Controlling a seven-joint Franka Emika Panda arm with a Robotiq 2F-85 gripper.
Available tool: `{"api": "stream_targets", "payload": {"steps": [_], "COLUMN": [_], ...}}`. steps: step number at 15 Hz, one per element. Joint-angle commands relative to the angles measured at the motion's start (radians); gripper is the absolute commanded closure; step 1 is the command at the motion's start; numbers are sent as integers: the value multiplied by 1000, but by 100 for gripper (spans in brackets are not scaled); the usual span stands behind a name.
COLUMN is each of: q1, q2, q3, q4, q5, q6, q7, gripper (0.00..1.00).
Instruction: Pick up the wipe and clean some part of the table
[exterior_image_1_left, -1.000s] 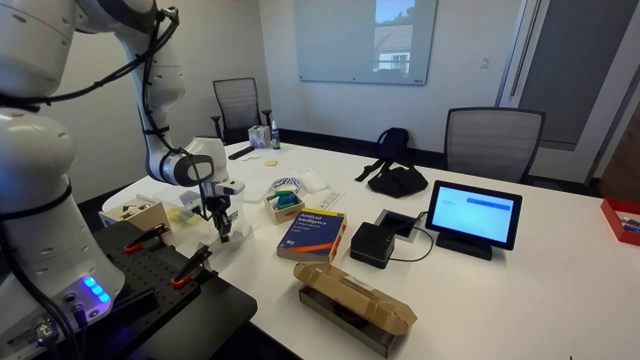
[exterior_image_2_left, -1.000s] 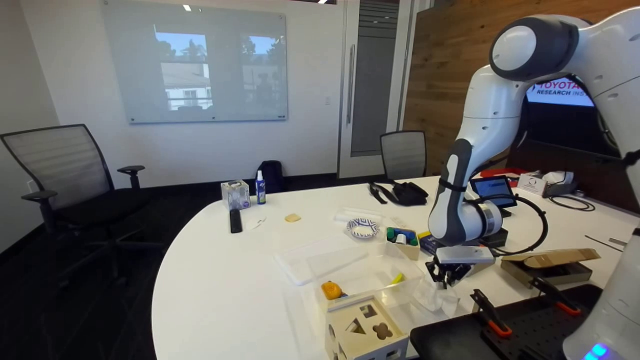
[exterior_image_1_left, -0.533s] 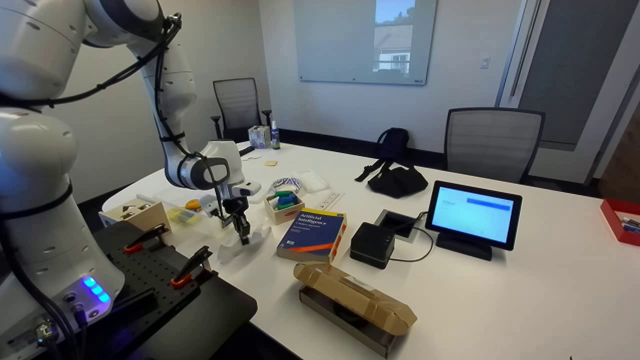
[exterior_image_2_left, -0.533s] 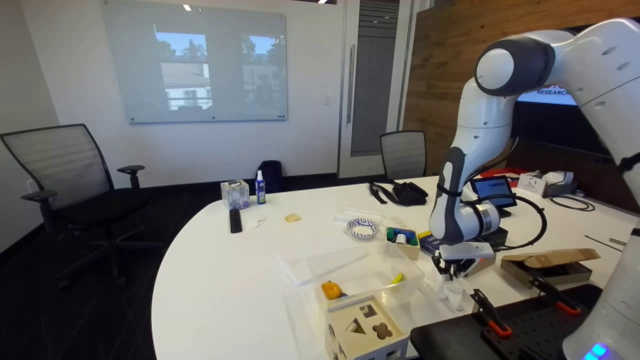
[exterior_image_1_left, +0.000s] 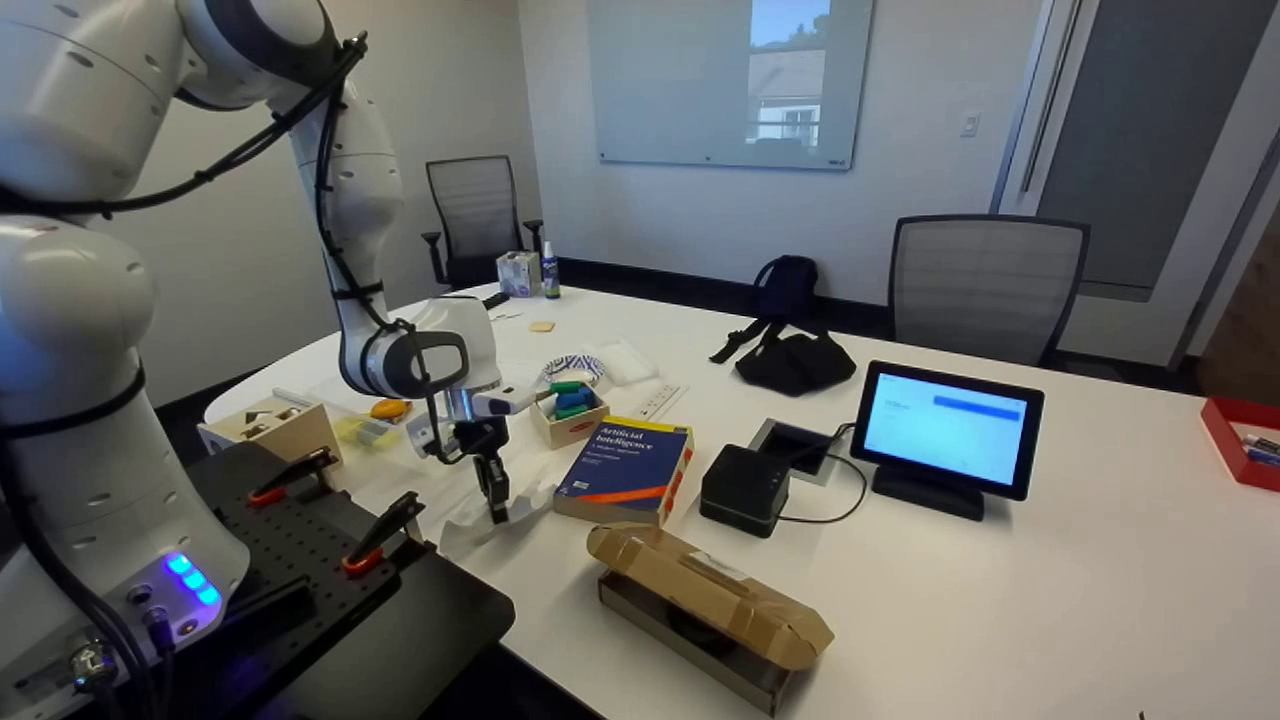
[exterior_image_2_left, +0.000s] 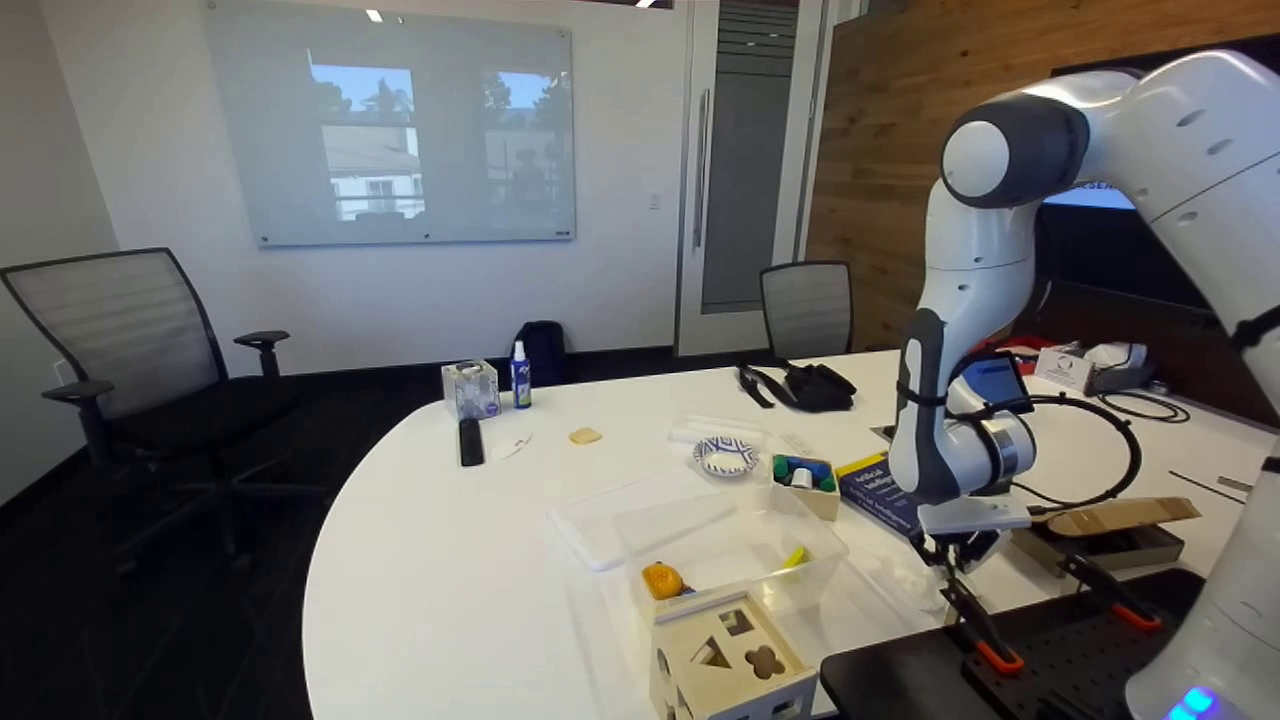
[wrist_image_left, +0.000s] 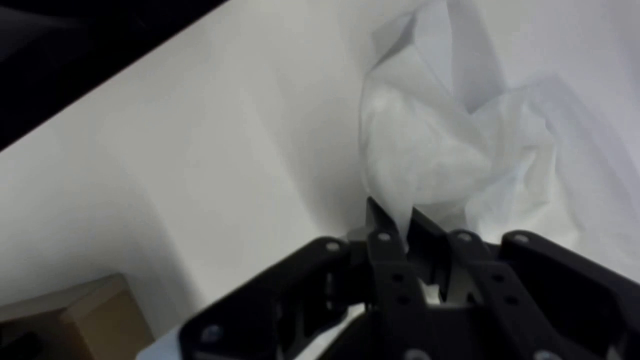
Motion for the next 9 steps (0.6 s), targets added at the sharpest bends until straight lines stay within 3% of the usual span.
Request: {"api": "stream_targets", "payload": {"steps": [1,6,9], "q1": [-34,-63,-42], "q2": [-56,-79,-52], "q3": [86,239,244], "q4": [-70,-96,-57], "q5": [4,14,23], "q6": [-6,18,34], "q7": [-25,-16,0], "gripper": [98,98,98]}}
